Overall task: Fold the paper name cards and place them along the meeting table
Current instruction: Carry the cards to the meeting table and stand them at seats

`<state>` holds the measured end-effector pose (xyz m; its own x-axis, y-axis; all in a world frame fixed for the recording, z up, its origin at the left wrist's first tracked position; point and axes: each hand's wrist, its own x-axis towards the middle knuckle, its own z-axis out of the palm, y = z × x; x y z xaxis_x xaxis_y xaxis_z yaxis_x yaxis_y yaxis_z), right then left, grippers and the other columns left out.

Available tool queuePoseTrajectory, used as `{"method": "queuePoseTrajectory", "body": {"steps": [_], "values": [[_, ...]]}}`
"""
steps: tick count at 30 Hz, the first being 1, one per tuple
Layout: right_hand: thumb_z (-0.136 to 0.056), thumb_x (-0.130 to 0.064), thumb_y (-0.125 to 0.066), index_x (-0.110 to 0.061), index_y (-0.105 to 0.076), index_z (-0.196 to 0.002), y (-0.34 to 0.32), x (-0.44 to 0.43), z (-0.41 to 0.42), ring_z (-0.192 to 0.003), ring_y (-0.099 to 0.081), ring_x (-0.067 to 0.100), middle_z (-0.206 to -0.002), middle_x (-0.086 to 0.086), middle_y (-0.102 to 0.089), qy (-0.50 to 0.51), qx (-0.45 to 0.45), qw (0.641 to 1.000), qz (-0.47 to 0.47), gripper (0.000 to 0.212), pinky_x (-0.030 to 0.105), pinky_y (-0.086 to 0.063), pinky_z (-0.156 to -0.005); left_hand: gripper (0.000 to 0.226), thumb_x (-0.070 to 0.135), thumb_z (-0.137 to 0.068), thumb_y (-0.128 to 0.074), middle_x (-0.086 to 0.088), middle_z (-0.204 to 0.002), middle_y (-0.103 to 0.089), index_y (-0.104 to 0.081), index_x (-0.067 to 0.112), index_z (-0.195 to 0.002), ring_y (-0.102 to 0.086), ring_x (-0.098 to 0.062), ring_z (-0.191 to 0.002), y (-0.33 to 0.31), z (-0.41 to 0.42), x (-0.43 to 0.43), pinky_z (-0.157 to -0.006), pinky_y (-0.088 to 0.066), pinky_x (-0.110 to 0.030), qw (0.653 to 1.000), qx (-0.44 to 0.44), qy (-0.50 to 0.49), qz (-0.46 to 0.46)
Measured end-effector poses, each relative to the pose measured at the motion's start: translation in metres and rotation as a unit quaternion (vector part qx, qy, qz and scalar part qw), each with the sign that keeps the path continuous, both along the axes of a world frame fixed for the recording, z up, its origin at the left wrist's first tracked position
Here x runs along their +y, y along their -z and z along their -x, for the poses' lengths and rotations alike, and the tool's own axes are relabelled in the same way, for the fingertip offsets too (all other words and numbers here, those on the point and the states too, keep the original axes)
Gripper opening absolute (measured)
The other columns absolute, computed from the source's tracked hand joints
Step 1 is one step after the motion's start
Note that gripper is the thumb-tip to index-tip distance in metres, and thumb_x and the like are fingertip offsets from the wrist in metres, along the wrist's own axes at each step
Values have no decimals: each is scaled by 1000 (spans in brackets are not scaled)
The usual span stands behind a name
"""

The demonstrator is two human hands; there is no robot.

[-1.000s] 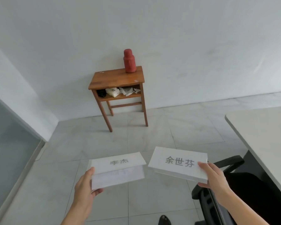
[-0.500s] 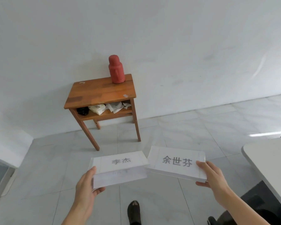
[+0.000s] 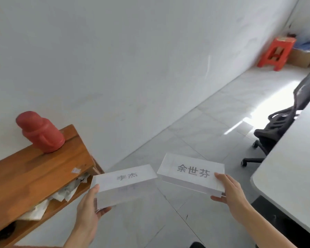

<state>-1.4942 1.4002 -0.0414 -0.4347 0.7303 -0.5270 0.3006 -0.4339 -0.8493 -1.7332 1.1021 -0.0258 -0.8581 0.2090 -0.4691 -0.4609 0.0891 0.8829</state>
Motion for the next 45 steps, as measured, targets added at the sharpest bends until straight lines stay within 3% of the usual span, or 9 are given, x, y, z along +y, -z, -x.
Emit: {"method": "queuePoseTrajectory", "body": {"steps": [6, 18, 25, 32, 35, 38, 40, 43, 45], "values": [[-94, -29, -55, -12, -62, -110, 21, 95, 47, -96, -62, 33, -107, 17, -65, 72, -7, 997, 3, 25, 42, -60, -71, 42, 43, -90, -53, -21, -114, -61, -55, 17, -122, -55, -34, -102, 20, 88, 137, -70, -52, -41, 997, -11, 79, 0], [-92, -28, -57, -10, -64, -100, 8, 318, 130, -89, -63, 30, -104, 16, -64, 173, 1, 985, -2, 21, 42, -59, -68, 20, 34, -91, -53, -15, -89, -61, -63, 17, -93, -56, -27, -83, -1, 205, 412, -70, -48, -42, 985, -26, 173, -9], [-92, -26, -56, -7, -62, -105, 17, 431, 143, -86, -62, 27, -101, 16, -64, 275, -1, 961, -30, 24, 35, -56, -58, 22, 34, -92, -51, -13, -87, -59, -62, 16, -99, -54, -28, -84, 18, 259, 595, -71, -47, -42, 959, -32, 281, -10], [-86, -32, -61, -6, -65, -106, 6, 527, 163, -88, -62, 32, -109, 22, -66, 401, 14, 915, -45, 33, 46, -56, -69, 32, 38, -92, -49, -18, -98, -61, -58, 14, -112, -54, -32, -94, 6, 313, 801, -73, -48, -44, 905, -25, 424, -29], [-71, -43, -64, -9, -64, -109, -10, 555, 164, -96, -64, 37, -107, 17, -69, 455, 15, 889, -48, 50, 53, -57, -76, 37, 40, -92, -49, -21, -105, -63, -60, 14, -115, -55, -32, -97, -3, 307, 884, -75, -50, -44, 866, -22, 498, -31], [-84, -35, -61, -13, -62, -109, -16, 581, 148, -99, -64, 36, -109, 16, -69, 508, 17, 859, -61, 33, 59, -55, -81, 31, 40, -92, -46, -14, -101, -64, -62, 19, -109, -56, -29, -95, -15, 279, 957, -77, -49, -43, 830, -35, 555, -46], [-88, -31, -59, -12, -62, -109, -18, 601, 132, -96, -63, 34, -110, 18, -68, 536, 23, 841, -71, 29, 57, -55, -79, 28, 39, -93, -44, -9, -96, -64, -61, 21, -106, -56, -26, -92, -18, 257, 1000, -77, -48, -44, 810, -50, 581, -57], [-76, -42, -64, -13, -63, -113, -18, 636, 104, -100, -65, 35, -109, 15, -70, 567, 38, 819, -76, 47, 45, -60, -69, 25, 38, -93, -45, -5, -82, -69, -62, 20, -99, -57, -25, -87, -18, 219, 1066, -79, -47, -44, 785, -54, 614, -59], [-85, -37, -60, -11, -63, -114, -17, 662, 82, -106, -63, 38, -113, 16, -69, 589, 50, 803, -82, 39, 42, -59, -69, 25, 37, -92, -46, -3, -74, -72, -63, 20, -96, -58, -25, -86, -23, 192, 1108, -81, -46, -45, 773, -57, 629, -60]]}}
